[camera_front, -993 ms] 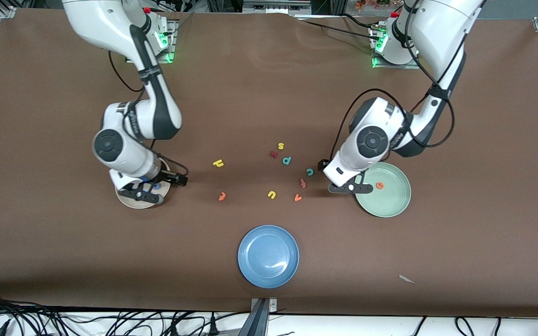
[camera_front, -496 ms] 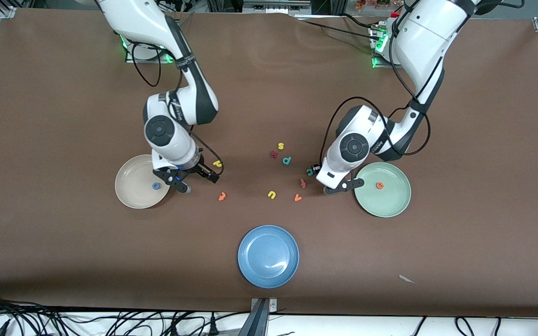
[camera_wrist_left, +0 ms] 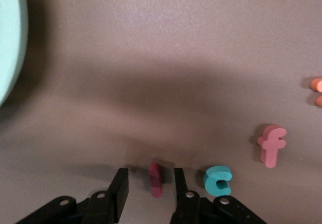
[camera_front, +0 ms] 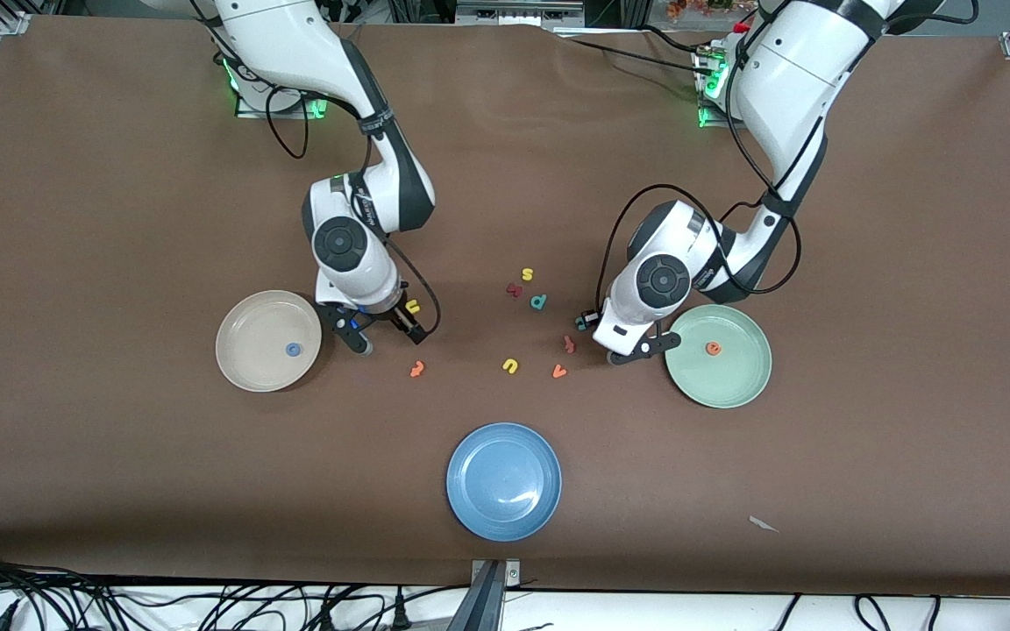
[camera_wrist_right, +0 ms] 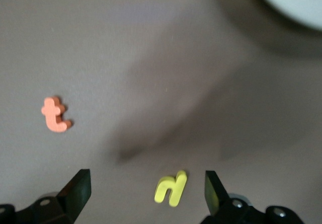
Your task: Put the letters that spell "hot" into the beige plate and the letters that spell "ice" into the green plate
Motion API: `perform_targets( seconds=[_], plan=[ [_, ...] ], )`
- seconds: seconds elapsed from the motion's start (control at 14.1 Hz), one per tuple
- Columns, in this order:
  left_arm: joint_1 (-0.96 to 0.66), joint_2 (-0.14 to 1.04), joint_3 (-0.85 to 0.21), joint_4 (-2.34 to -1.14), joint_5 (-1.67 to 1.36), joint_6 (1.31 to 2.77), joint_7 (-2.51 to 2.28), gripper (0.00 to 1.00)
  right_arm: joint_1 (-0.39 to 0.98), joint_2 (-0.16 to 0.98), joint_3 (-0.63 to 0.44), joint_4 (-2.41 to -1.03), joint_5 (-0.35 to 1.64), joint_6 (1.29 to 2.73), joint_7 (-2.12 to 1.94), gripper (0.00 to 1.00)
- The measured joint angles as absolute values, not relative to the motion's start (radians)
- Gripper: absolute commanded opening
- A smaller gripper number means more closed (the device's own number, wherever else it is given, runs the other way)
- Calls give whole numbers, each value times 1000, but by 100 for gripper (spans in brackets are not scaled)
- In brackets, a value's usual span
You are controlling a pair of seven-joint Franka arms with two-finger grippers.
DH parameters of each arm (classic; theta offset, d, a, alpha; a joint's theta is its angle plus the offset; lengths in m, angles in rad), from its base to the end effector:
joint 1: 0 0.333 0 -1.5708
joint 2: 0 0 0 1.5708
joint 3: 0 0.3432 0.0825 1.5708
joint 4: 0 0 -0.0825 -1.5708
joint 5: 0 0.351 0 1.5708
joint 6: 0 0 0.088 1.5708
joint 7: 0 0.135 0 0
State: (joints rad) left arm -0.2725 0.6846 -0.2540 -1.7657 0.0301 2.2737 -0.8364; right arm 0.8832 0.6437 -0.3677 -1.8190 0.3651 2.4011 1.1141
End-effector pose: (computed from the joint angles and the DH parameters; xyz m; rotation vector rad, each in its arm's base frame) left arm 0.5549 -0.3064 0.1922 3.0688 0.5130 -0.3275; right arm 0.5437 0.3409 0.2193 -2.8743 1.2214 0.0294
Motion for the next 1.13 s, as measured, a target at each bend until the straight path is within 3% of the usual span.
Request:
perform_targets(
  seconds=[0.14,0.35,0.71,1.13],
  plan=[
    [-273,688,-255,-1769,27,2289,-837,21,886,655,-354,-1821,365,2422,1144,99],
    [-274,687,-257,-1775,27,2307,-837,0,888,667,-350,-1825,367,2438,1152,93],
    [-271,673,-255,-1769,27,2312,-836,0,888,672,-341,-1835,368,2451,1154,83],
    [-182,573,-234,-1741,31,2218,-681,0,888,672,-337,-1846,369,2454,1154,64]
  ],
)
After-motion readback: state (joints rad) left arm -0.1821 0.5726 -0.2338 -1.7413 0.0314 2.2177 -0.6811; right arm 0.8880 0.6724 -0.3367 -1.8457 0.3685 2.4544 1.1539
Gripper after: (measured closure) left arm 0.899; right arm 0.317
